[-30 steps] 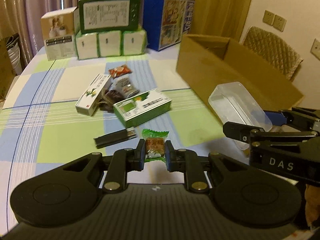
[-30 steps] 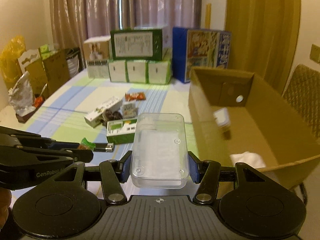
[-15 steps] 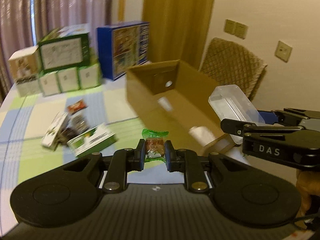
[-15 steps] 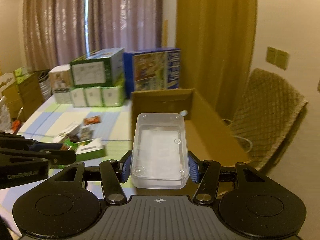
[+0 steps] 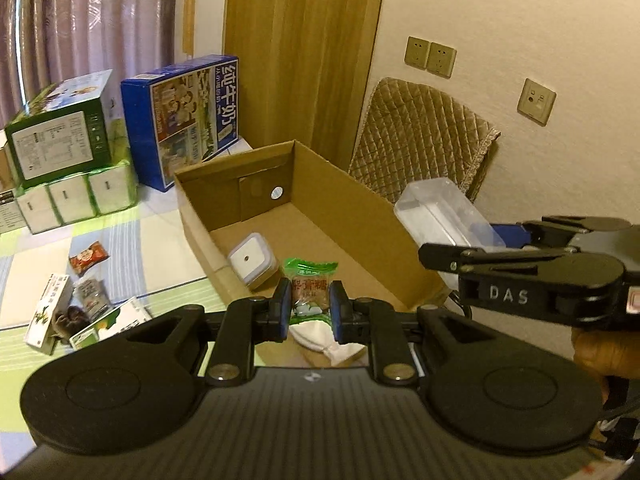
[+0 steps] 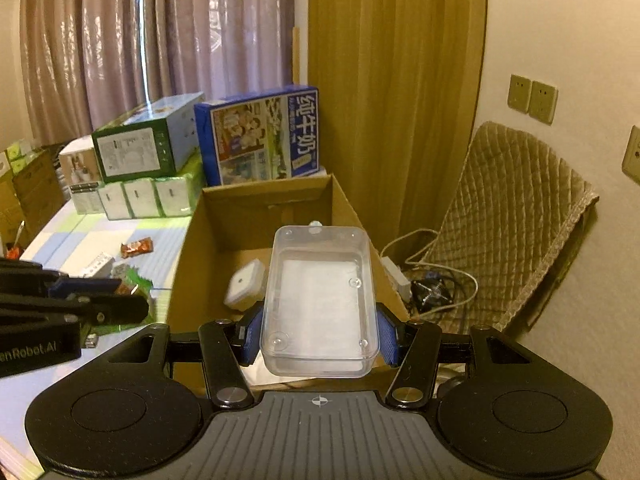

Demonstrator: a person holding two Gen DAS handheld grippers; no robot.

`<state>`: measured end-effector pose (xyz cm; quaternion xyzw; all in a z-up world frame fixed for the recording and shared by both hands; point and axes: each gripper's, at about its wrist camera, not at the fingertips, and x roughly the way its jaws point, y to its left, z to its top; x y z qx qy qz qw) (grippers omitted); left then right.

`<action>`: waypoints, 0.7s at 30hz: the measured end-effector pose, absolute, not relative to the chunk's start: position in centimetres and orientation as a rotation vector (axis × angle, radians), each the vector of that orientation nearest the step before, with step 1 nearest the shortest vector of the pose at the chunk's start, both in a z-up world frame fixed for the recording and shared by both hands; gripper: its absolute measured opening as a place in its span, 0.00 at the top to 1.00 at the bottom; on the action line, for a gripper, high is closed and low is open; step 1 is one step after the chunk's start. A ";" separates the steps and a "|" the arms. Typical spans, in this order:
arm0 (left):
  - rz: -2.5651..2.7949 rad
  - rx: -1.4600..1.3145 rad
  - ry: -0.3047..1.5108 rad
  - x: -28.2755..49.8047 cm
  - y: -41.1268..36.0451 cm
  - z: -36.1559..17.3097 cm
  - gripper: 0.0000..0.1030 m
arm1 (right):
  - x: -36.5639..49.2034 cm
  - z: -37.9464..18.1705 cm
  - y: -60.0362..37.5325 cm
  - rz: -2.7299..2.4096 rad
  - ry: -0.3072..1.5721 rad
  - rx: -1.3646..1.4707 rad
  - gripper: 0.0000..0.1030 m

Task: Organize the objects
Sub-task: 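Carry the container toward the cardboard box with the right tool while the left tool carries the snack, then release the snack into the box with the left tool while the right tool releases the container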

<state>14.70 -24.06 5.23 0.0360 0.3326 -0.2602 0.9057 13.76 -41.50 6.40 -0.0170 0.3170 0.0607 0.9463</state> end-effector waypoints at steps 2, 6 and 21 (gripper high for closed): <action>-0.540 0.076 0.692 15.2 -24.6 5.1 0.85 | 14.2 6.1 -41.9 0.127 0.654 -0.027 0.49; -0.546 0.080 0.703 16.1 -25.4 4.8 0.85 | 15.0 5.8 -42.5 0.124 0.660 -0.022 0.49; -0.547 0.087 0.745 20.7 -27.4 2.9 0.73 | 16.9 5.3 -43.9 0.095 0.664 -0.001 0.49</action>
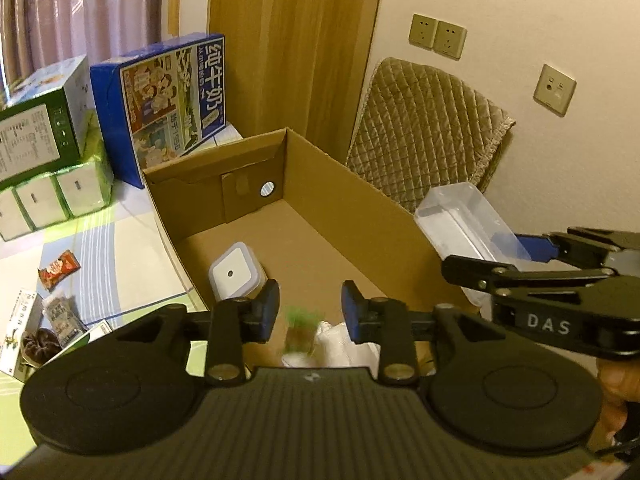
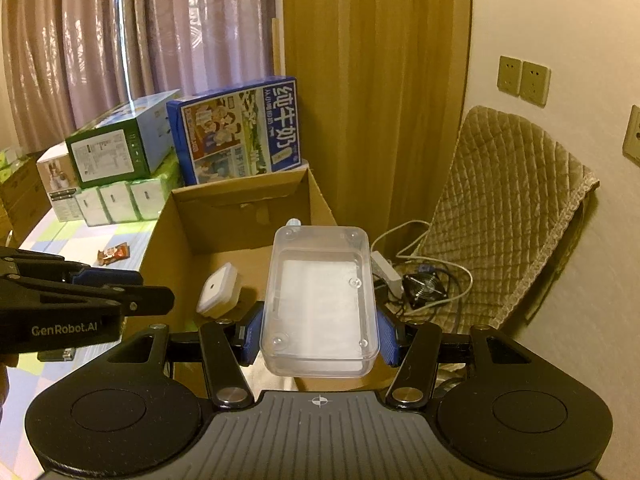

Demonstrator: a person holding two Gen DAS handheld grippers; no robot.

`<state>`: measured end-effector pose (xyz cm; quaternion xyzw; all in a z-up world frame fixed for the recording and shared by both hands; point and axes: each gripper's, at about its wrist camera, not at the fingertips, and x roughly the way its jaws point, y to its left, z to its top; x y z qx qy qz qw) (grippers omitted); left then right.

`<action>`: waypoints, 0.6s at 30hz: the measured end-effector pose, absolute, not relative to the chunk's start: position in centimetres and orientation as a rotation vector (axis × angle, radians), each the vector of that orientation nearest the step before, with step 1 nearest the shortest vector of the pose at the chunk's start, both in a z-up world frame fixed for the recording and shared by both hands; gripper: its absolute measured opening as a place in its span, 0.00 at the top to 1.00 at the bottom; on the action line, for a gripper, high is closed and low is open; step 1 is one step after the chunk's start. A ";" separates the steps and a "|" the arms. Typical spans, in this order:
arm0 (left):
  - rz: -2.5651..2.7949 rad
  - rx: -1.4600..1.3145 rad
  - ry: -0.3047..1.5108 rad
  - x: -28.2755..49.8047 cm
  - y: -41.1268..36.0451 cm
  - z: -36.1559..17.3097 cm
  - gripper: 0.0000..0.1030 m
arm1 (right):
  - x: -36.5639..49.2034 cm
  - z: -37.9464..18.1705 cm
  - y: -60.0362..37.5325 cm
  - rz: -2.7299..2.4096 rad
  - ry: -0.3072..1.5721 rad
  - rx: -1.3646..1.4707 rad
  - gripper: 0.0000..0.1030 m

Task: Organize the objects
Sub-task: 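Release the snack into the box with the left tool while the right tool releases the container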

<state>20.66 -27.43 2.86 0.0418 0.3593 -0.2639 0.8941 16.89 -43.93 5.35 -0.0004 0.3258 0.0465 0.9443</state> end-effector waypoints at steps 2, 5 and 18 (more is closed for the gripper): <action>-0.538 0.092 0.736 20.6 -27.0 3.0 0.73 | 16.9 5.3 -43.9 0.095 0.666 -0.003 0.49; -0.518 0.077 0.735 20.5 -26.0 3.2 0.70 | 17.0 5.3 -43.8 0.099 0.671 -0.002 0.49; -0.443 0.036 0.712 19.0 -22.2 4.4 0.43 | 17.6 5.8 -43.1 0.147 0.617 0.097 0.17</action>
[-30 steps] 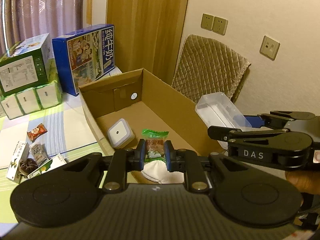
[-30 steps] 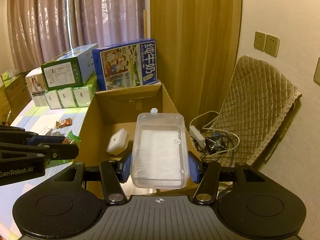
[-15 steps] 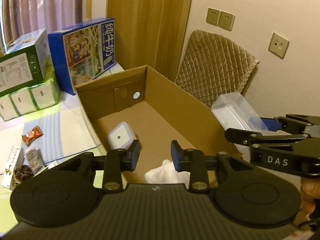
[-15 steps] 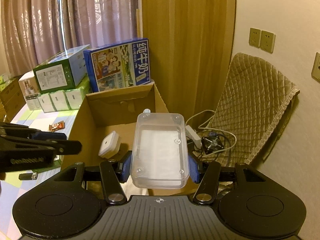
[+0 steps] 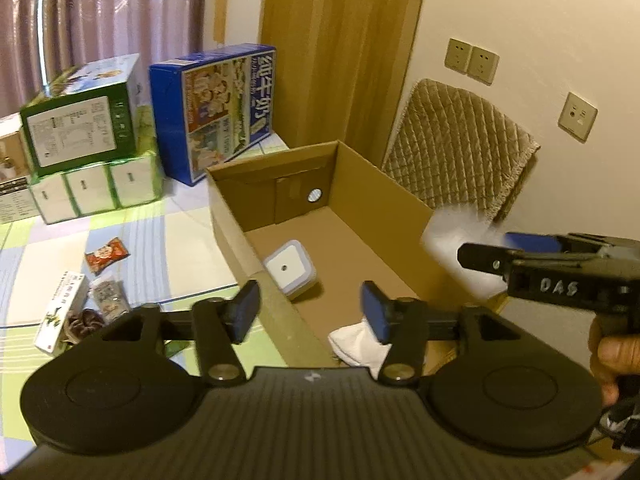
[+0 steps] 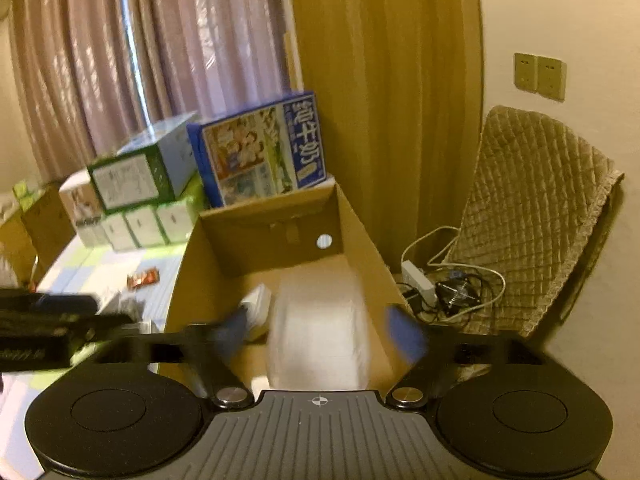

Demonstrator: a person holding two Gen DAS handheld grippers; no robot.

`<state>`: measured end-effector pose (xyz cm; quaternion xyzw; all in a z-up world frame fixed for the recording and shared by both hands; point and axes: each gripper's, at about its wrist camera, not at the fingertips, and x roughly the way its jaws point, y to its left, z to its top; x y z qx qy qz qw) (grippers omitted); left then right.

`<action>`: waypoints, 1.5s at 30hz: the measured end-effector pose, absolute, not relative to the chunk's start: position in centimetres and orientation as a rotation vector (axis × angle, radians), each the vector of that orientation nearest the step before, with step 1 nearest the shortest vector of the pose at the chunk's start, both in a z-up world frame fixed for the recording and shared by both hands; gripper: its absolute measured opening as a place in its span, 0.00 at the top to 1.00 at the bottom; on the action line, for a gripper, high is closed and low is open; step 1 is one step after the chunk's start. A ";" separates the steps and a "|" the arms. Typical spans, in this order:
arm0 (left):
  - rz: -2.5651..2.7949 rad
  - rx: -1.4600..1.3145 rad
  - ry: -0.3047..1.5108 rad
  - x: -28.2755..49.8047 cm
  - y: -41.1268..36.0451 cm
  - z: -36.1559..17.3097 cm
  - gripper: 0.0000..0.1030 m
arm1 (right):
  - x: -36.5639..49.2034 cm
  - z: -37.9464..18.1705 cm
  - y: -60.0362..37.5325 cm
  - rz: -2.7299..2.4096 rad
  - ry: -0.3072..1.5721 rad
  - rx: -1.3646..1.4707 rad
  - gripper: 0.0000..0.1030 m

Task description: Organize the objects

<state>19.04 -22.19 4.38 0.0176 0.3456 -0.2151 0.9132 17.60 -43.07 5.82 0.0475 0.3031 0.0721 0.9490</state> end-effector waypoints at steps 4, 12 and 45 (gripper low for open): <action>-0.413 0.022 0.706 18.3 -20.6 4.6 0.28 | 16.8 6.2 -43.4 0.138 0.606 0.100 0.16; -0.353 -0.002 0.706 15.4 -17.3 4.3 0.11 | 13.1 6.3 -43.6 0.132 0.621 0.125 0.15; -0.081 -0.042 0.700 5.8 0.4 3.4 0.01 | 4.2 4.5 -27.5 0.394 0.680 0.055 0.02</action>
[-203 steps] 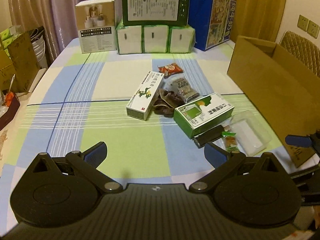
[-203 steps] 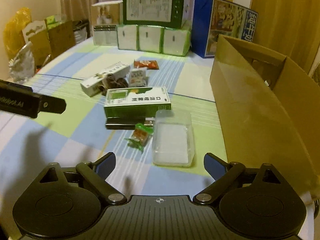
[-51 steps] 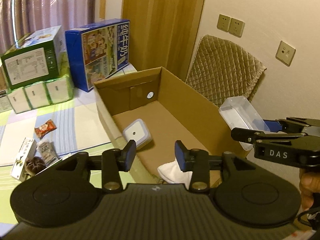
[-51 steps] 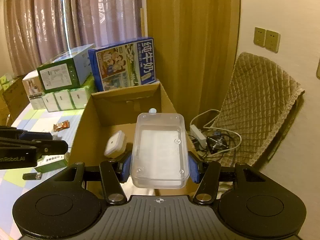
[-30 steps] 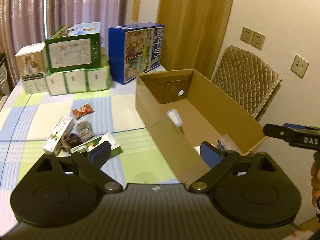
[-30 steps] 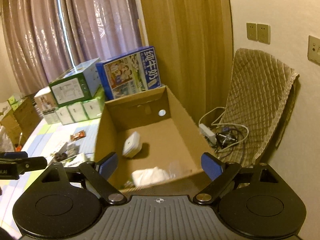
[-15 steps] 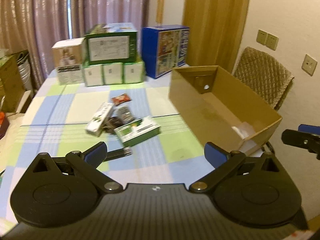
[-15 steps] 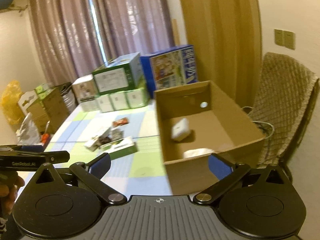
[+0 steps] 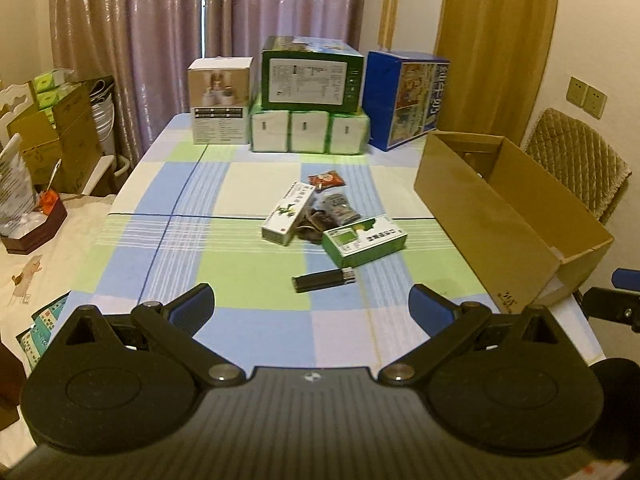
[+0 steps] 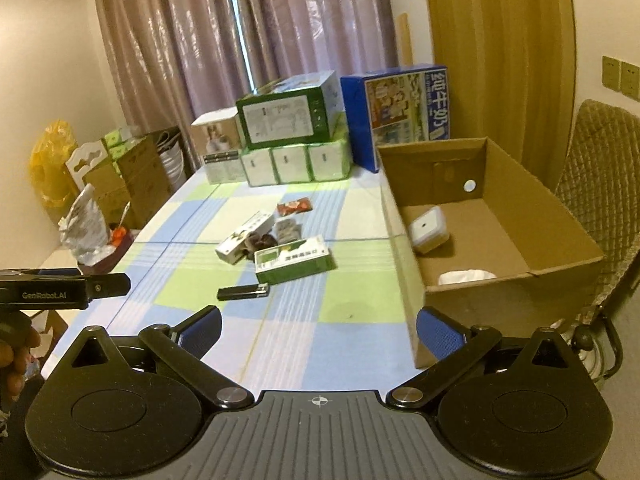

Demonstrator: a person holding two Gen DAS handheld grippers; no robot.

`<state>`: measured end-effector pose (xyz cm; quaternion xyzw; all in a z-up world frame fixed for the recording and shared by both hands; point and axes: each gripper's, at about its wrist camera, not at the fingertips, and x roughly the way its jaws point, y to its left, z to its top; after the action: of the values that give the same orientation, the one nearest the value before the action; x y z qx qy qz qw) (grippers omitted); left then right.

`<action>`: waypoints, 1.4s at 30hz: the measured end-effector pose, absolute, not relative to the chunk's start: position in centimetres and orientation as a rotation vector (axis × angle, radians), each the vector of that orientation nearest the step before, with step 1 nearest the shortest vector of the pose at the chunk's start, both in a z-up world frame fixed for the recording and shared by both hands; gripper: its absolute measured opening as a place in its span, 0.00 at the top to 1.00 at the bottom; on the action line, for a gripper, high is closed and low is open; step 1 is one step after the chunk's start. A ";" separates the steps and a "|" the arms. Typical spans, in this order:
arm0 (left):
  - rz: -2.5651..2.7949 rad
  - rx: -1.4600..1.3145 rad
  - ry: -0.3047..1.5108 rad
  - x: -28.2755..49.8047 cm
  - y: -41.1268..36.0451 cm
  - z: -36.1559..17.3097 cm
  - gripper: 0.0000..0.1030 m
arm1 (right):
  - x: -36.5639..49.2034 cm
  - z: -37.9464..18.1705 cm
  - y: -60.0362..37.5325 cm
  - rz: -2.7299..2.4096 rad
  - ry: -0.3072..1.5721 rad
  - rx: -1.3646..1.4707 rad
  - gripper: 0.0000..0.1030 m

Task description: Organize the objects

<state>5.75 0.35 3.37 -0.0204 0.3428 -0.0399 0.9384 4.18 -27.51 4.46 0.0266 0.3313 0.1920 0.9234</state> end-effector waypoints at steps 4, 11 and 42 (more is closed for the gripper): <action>-0.073 -0.053 0.706 6.1 1.3 2.8 0.01 | 4.7 3.5 -26.4 0.408 0.691 0.043 0.02; -0.061 -0.049 0.722 7.6 2.9 1.4 0.01 | 6.1 1.0 -23.2 0.428 0.710 0.014 0.02; -0.016 -0.062 0.796 20.8 11.1 -7.7 0.01 | 19.0 -12.8 -8.1 0.439 0.761 -0.084 0.02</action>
<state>20.78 11.14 -7.67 -0.0301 0.3875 -0.0076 0.9213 19.04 -8.07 -12.84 -0.0406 0.3684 0.2126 0.9041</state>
